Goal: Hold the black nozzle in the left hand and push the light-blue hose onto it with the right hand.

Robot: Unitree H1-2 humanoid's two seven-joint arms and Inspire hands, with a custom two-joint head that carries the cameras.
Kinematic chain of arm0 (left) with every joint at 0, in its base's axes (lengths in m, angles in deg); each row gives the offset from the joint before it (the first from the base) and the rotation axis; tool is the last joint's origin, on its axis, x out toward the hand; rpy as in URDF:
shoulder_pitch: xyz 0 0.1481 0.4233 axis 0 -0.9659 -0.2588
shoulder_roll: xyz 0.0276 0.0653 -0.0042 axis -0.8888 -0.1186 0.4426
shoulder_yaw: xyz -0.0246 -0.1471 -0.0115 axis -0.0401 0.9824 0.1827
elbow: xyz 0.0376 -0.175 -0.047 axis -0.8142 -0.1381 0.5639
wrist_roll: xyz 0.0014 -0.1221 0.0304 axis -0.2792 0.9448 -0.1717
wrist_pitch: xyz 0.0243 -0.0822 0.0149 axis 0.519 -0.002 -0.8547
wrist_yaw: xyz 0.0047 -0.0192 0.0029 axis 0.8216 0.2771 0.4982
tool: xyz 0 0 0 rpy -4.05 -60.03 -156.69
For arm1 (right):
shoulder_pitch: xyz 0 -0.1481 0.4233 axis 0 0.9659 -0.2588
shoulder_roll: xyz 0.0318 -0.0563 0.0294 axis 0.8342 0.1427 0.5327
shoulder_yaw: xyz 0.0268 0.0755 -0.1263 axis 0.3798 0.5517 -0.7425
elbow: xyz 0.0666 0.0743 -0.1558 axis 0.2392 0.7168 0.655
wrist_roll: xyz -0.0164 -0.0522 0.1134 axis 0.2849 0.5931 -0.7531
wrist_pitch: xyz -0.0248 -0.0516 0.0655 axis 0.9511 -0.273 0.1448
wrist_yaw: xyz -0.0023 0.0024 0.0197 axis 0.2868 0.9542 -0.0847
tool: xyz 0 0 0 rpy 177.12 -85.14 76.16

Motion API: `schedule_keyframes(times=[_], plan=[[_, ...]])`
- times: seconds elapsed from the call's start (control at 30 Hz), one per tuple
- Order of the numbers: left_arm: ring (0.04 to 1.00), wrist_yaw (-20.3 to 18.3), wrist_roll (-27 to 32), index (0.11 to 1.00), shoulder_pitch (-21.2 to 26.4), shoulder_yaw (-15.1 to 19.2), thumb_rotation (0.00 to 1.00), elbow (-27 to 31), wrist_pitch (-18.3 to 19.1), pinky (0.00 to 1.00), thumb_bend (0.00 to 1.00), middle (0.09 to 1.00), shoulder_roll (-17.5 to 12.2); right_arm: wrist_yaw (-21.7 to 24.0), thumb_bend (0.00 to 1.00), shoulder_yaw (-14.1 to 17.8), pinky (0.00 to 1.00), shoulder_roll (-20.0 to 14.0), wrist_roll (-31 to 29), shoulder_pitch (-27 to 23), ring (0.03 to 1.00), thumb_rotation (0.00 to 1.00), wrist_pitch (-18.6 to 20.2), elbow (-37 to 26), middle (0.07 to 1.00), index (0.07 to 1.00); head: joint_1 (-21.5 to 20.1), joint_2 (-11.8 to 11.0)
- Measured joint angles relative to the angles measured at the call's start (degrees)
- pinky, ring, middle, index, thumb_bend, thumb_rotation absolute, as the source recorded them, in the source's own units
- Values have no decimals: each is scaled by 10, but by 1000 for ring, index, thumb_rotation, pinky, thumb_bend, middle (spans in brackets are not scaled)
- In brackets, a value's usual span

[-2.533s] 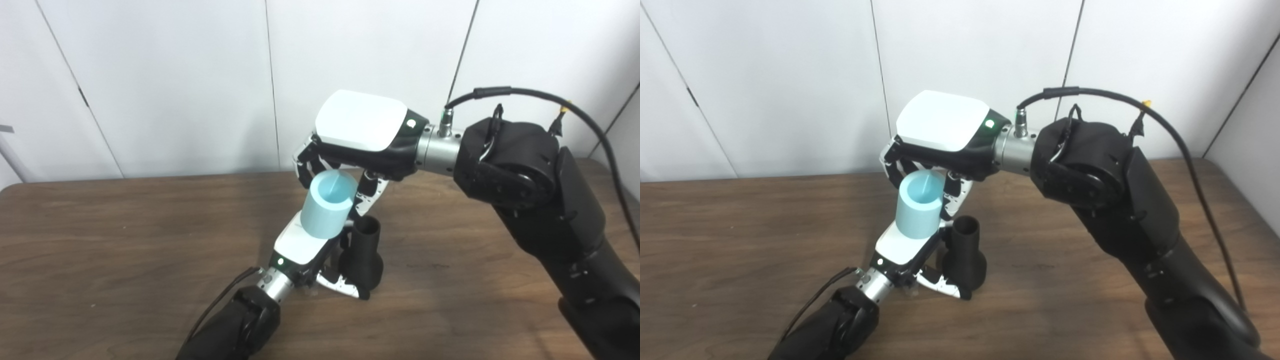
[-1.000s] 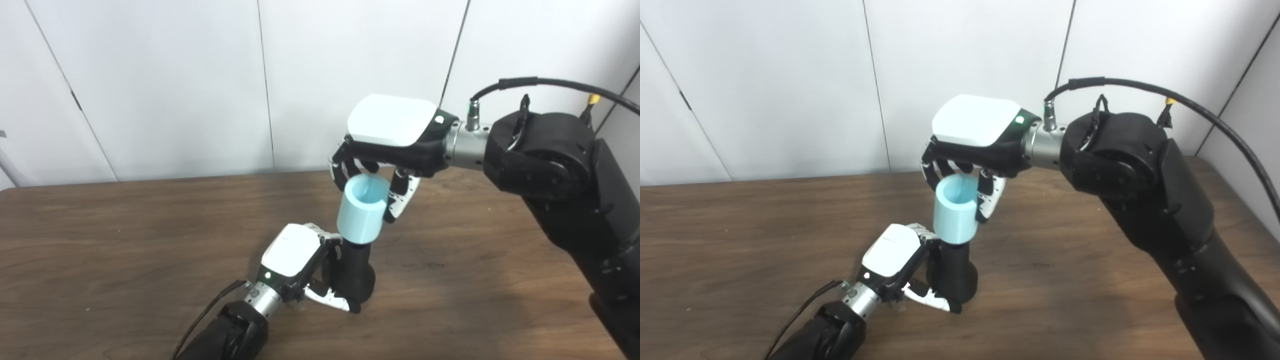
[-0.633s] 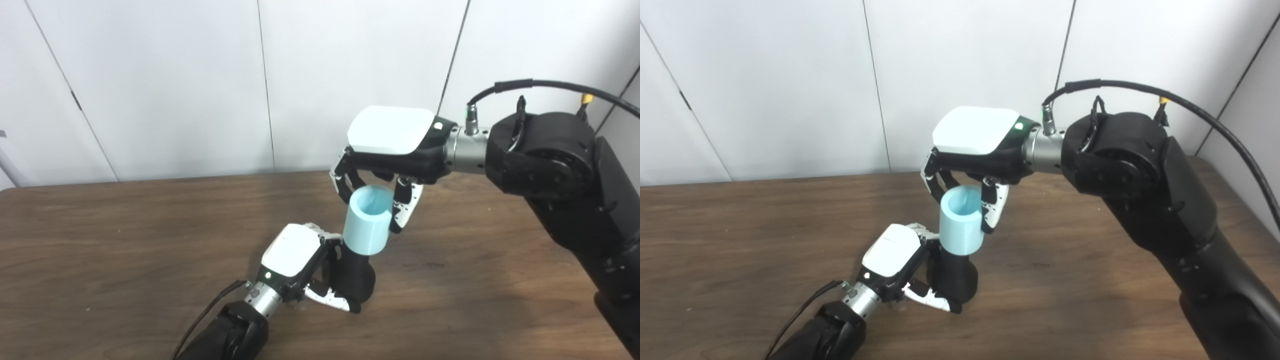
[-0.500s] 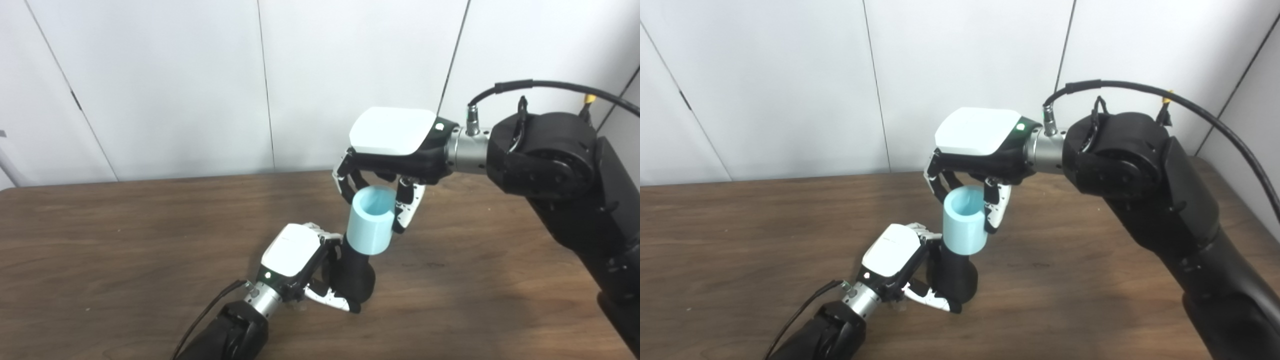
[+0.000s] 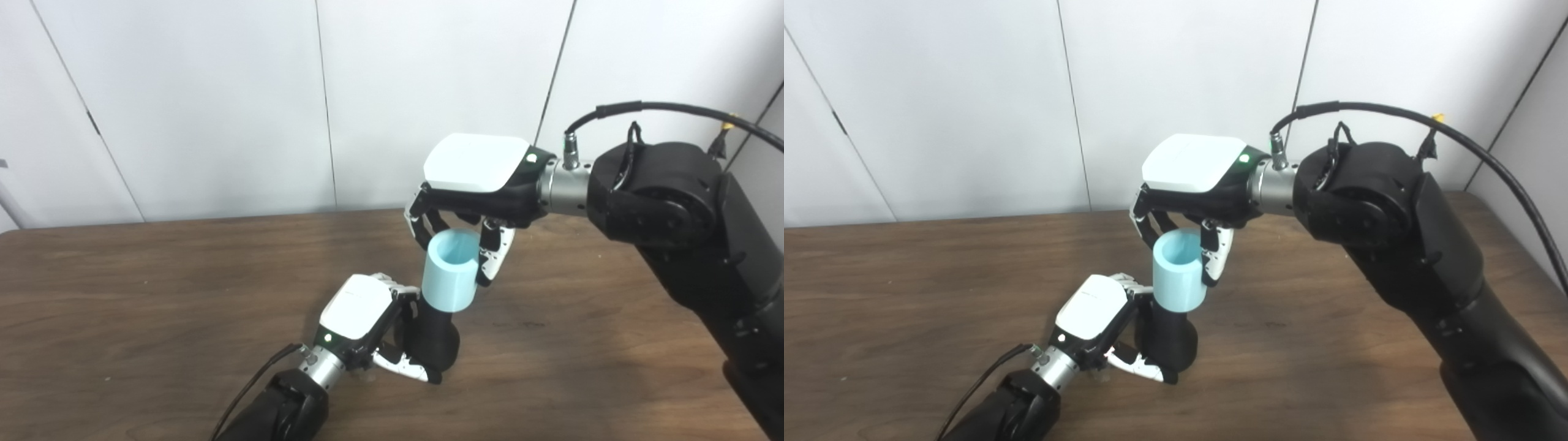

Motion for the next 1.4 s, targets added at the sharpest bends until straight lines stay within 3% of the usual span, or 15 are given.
schedule_keyframes(times=[1.4], plan=[[531, -7, -4, 512, -17, -2, 0, 30, 22, 719, 523, 453, -5, -19, 527, -3, 172, 19, 29, 31, 232, 0, 10, -14, 417, 499, 11, 9]])
